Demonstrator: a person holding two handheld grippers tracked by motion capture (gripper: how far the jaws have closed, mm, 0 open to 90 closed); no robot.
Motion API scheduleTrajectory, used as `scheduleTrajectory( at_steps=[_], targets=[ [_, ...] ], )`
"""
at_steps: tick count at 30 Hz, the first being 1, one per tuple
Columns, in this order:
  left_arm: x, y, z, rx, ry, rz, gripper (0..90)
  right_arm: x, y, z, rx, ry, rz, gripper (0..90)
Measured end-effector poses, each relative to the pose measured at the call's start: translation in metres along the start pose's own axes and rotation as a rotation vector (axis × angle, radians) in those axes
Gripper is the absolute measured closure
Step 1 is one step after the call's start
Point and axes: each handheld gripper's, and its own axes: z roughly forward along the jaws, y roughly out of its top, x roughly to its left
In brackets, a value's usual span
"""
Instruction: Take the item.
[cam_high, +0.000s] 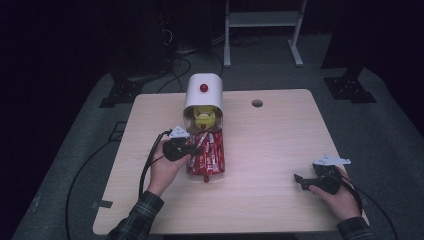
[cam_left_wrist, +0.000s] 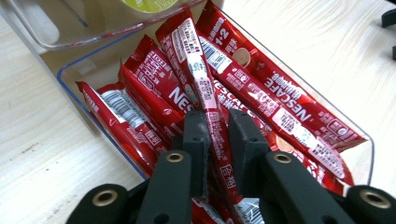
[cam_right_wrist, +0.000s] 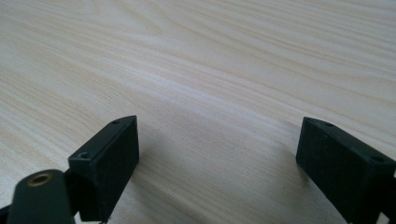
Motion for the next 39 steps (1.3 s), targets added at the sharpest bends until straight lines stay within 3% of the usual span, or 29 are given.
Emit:
scheduleTrajectory(
  at_steps=[14,39],
  targets=[
    [-0.003,0.0,-0.002,-0.038,-0.071,-0.055,84.4,0.0,0.0,0.0,0.0,0.0,0.001,12.1],
    [-0.003,0.005,-0.023,-0.094,-0.113,-0.076,84.8,0.0,0.0,0.0,0.0,0.0,0.0,12.1]
  ],
)
